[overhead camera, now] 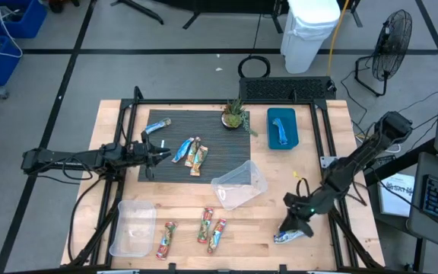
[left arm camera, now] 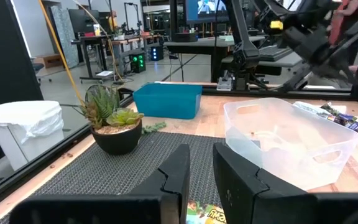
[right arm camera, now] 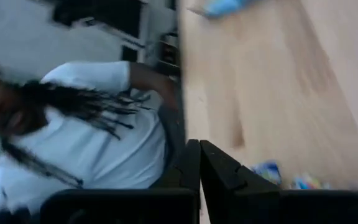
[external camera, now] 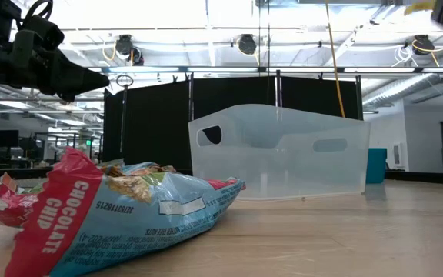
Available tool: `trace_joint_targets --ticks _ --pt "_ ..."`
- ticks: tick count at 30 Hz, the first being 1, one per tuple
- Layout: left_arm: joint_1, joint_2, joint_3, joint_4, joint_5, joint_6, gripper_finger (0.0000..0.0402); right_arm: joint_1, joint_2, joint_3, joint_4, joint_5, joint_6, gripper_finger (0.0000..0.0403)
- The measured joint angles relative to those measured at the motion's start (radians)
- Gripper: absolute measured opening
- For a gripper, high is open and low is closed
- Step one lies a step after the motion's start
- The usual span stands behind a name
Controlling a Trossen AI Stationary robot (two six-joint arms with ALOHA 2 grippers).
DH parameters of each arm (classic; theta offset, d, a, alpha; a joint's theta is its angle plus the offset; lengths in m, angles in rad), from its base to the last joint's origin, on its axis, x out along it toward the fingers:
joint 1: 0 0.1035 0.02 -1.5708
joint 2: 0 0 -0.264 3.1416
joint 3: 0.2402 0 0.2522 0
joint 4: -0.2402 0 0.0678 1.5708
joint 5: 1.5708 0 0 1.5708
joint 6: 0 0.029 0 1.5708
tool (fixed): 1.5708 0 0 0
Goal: Pick and place Granola Bars by type
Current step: Move the blue granola bar to the middle right of the table
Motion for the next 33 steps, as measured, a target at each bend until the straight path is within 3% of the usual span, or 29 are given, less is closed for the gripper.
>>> trace_joint_targets --ticks 7,16,22,33 --pt "0.0 0.0 0.0 0.0 0.0 0.0 0.0076 0.052 0.18 0.0 0.209 -0.027 0.27 0.0" --pt "0.0 0.0 0.0 0.0 0.0 0.0 0.0076 0.138 0.373 0.001 0.243 -0.16 0.61 0.0" --pt "0.0 0.0 0.0 0.0 0.0 0.0 0.0076 0.122 0.389 0.004 0.111 -0.126 0.542 0.0" --pt "0.0 0.0 0.0 0.0 0.0 0.0 0.0076 0.027 0.387 0.003 -0.074 0.115 0.112 0.0"
